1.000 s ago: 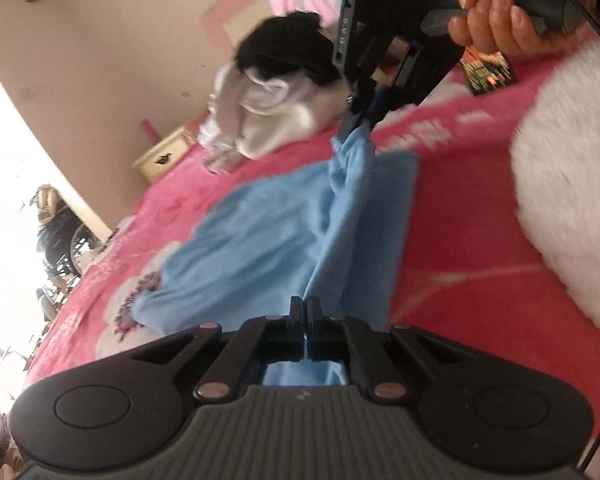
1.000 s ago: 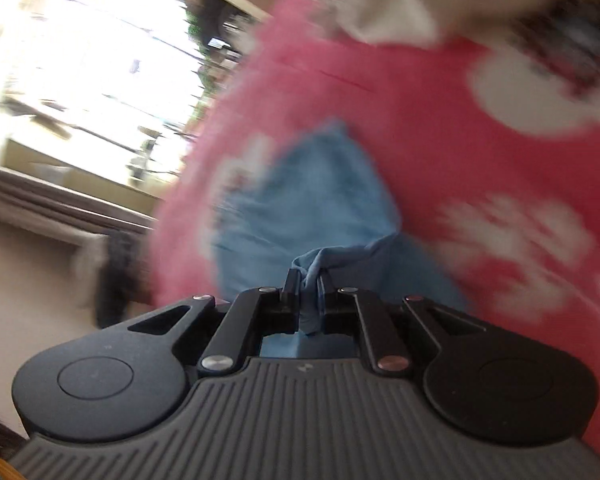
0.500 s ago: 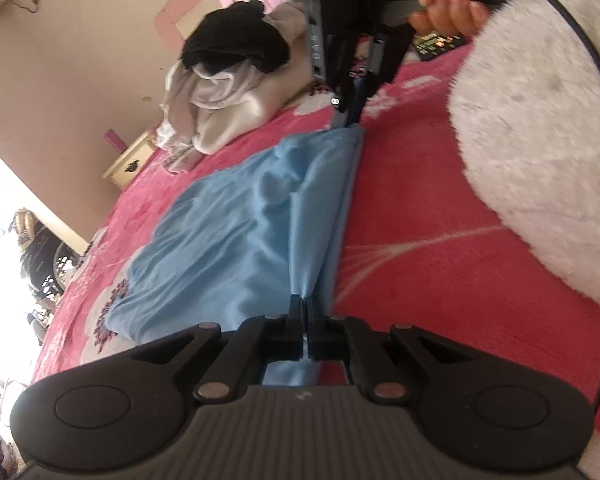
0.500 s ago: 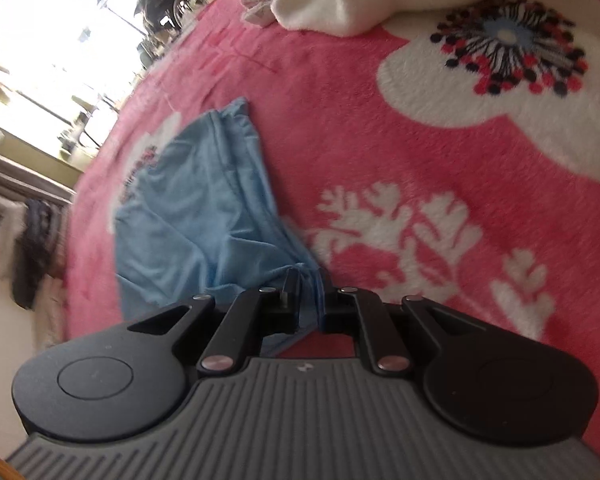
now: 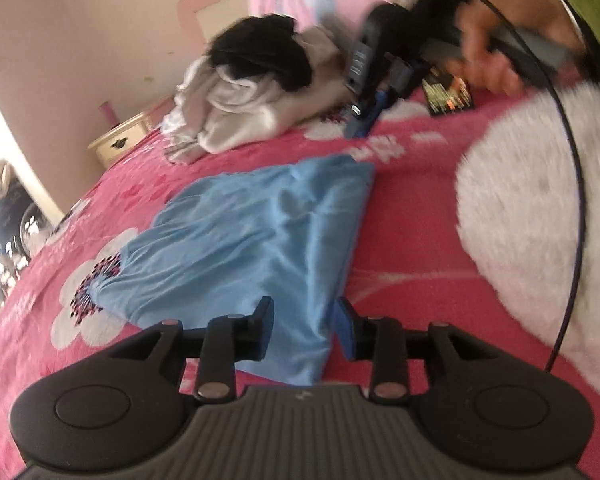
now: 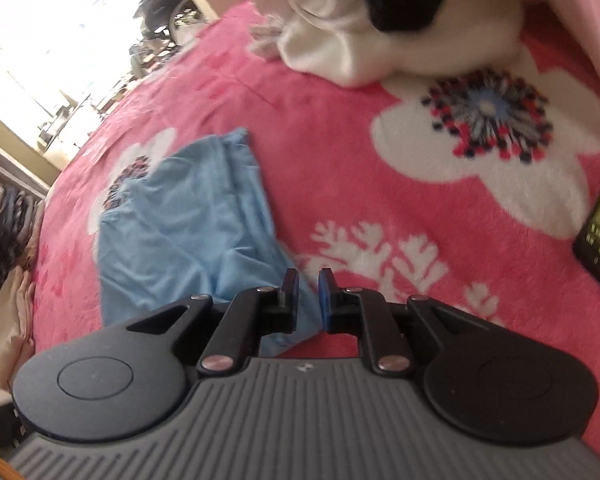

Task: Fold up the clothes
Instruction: 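Fold the shirt side over with the left gripper while the right gripper holds, then open the left gripper and release the folded shirt side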

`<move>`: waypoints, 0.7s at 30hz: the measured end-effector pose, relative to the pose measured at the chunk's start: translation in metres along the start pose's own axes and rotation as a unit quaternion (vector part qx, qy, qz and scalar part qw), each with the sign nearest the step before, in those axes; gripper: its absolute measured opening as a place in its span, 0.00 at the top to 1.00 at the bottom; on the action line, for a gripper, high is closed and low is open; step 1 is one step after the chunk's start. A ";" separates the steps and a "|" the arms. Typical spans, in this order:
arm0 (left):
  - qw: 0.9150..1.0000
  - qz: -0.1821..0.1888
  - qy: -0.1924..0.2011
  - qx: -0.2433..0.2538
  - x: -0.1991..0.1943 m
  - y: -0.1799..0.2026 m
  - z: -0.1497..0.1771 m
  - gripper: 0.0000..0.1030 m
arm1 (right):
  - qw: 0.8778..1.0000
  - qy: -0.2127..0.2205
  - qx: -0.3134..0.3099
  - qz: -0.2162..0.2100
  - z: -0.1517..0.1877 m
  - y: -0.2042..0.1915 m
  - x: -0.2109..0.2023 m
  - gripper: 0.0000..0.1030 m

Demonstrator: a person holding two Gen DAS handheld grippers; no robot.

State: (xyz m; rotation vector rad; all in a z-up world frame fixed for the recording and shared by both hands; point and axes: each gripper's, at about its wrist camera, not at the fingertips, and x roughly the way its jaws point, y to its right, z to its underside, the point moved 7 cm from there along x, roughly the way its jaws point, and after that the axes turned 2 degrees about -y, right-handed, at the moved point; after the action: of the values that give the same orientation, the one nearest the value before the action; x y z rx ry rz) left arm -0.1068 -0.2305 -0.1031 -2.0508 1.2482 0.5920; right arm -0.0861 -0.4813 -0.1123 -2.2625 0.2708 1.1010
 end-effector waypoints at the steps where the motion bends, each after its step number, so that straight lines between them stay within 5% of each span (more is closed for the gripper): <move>1: 1.000 0.001 0.002 -0.010 0.001 -0.004 -0.003 0.66 | 1.000 -0.005 -0.012 -0.006 0.002 -0.007 0.001 0.89; 5: 1.000 -0.004 -0.001 -0.019 0.020 -0.010 -0.010 0.66 | 0.997 -0.043 -0.068 -0.012 0.011 -0.034 0.014 0.90; 10: 0.999 -0.005 -0.036 -0.018 0.056 -0.008 -0.001 0.67 | 0.993 -0.105 -0.055 0.011 0.022 -0.026 0.049 0.91; 21: 0.999 -0.012 -0.029 -0.043 0.062 -0.009 0.012 0.62 | 0.993 -0.113 -0.044 0.011 0.025 -0.023 0.054 0.92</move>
State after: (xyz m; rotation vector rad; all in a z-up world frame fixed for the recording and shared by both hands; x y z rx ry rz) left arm -0.0715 -0.2560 -0.1494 -2.1008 1.1826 0.7009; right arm -0.0578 -0.4444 -0.1560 -2.1892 0.1577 1.3902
